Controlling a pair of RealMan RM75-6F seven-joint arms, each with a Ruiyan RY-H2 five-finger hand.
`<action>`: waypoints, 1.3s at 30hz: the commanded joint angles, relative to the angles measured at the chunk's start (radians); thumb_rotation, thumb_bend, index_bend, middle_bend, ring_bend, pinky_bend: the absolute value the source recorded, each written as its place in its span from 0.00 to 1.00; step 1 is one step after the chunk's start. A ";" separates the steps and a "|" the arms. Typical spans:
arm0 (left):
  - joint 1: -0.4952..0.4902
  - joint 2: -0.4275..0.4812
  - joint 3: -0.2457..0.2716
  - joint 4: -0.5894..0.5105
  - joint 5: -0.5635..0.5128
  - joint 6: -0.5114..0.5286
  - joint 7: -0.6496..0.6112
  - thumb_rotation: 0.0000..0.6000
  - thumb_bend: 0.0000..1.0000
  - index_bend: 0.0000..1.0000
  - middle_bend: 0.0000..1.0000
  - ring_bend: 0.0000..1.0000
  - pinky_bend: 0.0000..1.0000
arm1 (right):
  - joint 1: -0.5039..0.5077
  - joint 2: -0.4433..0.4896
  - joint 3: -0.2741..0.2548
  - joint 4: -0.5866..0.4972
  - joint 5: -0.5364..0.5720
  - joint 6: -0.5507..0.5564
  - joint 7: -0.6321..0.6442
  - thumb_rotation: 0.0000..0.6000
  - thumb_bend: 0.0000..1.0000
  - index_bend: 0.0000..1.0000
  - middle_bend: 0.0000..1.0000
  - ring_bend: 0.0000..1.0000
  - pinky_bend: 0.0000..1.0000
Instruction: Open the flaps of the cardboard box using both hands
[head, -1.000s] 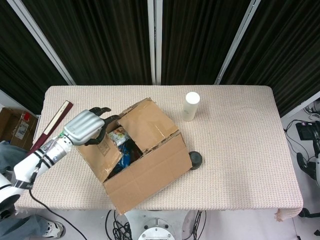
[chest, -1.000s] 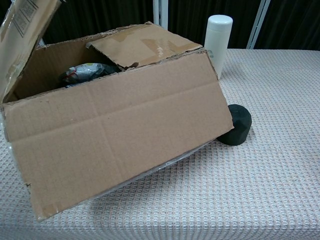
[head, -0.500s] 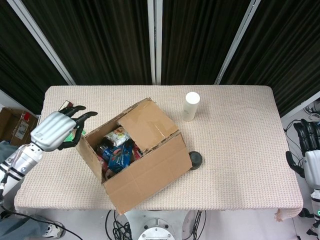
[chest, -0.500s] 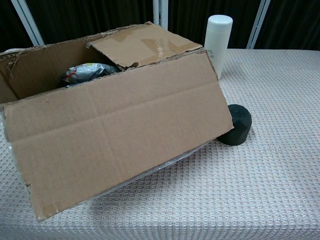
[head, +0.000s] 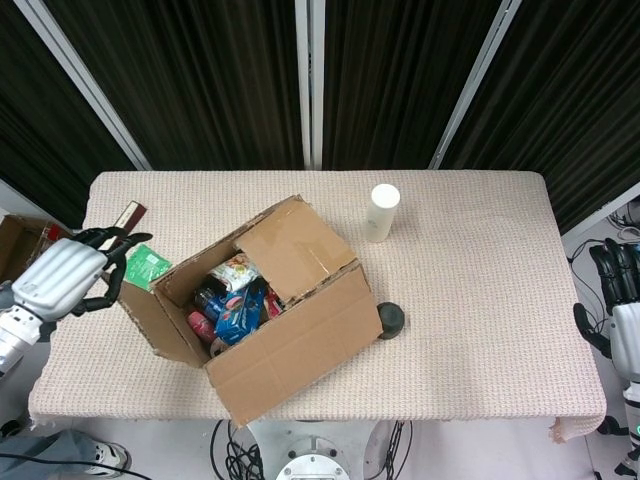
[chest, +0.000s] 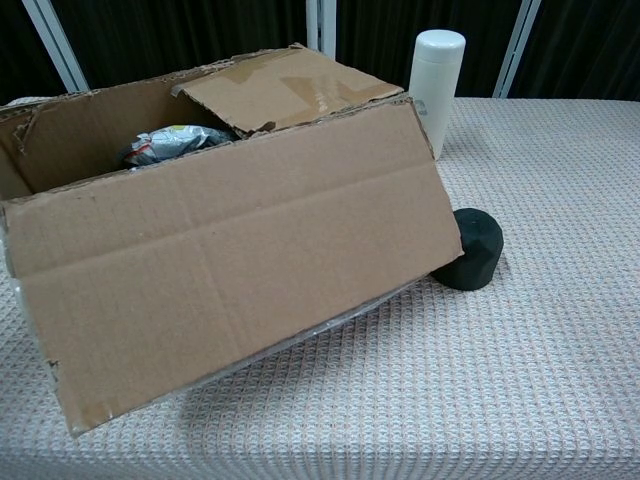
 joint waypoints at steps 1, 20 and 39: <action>0.029 0.028 0.014 -0.001 -0.007 0.010 -0.015 0.83 0.74 0.11 0.60 0.18 0.22 | 0.000 -0.003 -0.003 0.003 0.000 -0.003 0.002 1.00 0.29 0.00 0.00 0.00 0.00; 0.219 -0.115 0.021 0.078 -0.073 0.271 0.092 0.60 0.12 0.11 0.24 0.17 0.24 | 0.099 0.061 0.012 -0.150 -0.111 -0.088 -0.138 1.00 0.29 0.00 0.00 0.00 0.00; 0.400 -0.289 0.068 0.144 -0.102 0.456 0.228 0.72 0.09 0.09 0.17 0.12 0.24 | 0.789 -0.028 0.211 -0.377 0.339 -0.877 -0.574 1.00 1.00 0.03 0.04 0.00 0.00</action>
